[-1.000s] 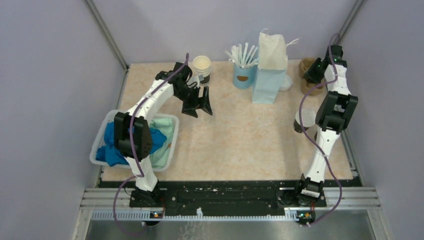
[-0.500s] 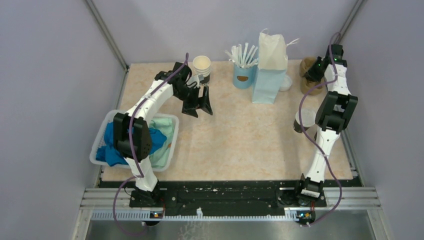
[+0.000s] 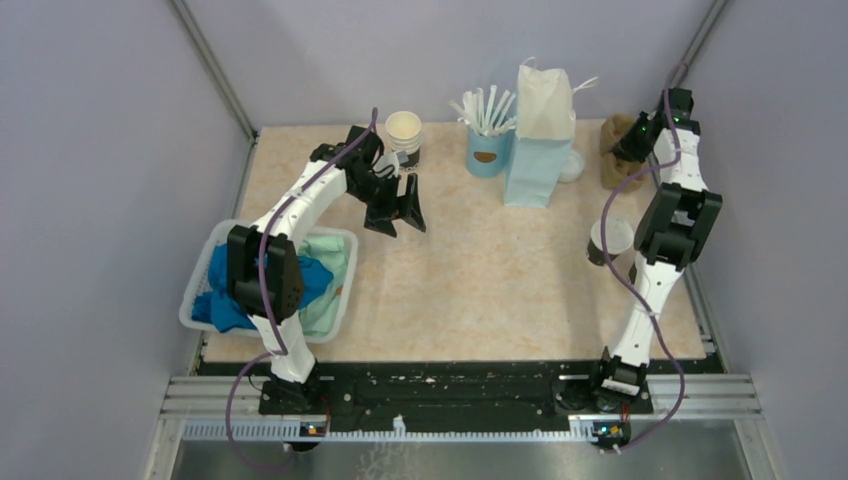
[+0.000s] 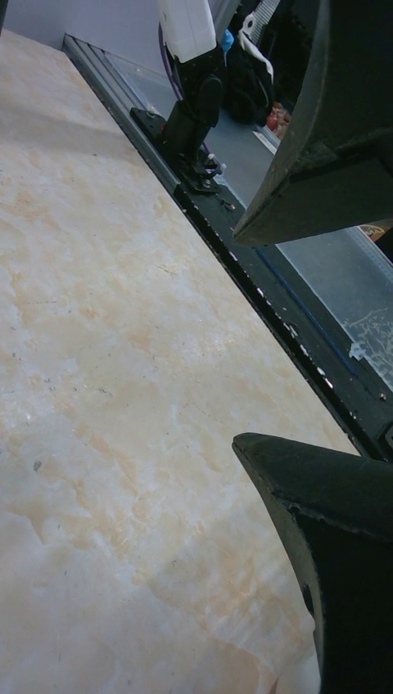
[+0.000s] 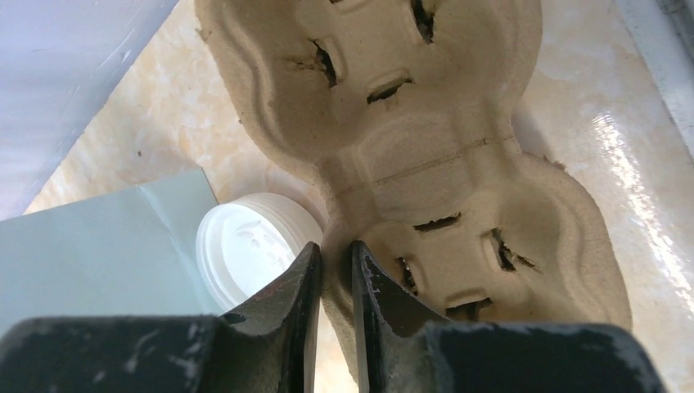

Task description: Pack the takeout coffee

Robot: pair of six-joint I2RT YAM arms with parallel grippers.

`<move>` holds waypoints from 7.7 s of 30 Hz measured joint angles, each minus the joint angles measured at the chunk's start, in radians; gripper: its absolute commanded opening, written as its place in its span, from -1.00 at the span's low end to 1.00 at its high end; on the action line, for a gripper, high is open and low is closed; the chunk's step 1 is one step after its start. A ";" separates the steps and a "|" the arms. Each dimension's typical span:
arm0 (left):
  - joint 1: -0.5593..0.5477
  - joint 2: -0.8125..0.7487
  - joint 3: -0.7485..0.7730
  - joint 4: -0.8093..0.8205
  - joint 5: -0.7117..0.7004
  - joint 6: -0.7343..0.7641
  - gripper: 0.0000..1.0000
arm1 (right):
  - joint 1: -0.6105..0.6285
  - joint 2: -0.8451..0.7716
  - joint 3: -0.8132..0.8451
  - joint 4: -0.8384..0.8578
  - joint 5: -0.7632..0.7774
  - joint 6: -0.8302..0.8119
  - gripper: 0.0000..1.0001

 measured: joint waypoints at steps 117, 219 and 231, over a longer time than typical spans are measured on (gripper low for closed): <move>0.001 -0.018 -0.055 0.050 0.070 -0.004 0.83 | 0.146 -0.058 0.038 -0.155 0.479 -0.275 -0.16; 0.001 -0.024 -0.039 0.048 0.074 -0.003 0.83 | 0.016 0.055 0.126 -0.034 0.020 -0.293 -1.00; 0.001 -0.024 -0.014 0.049 0.075 -0.003 0.84 | 0.016 -0.108 0.018 -0.010 0.080 -0.293 -0.54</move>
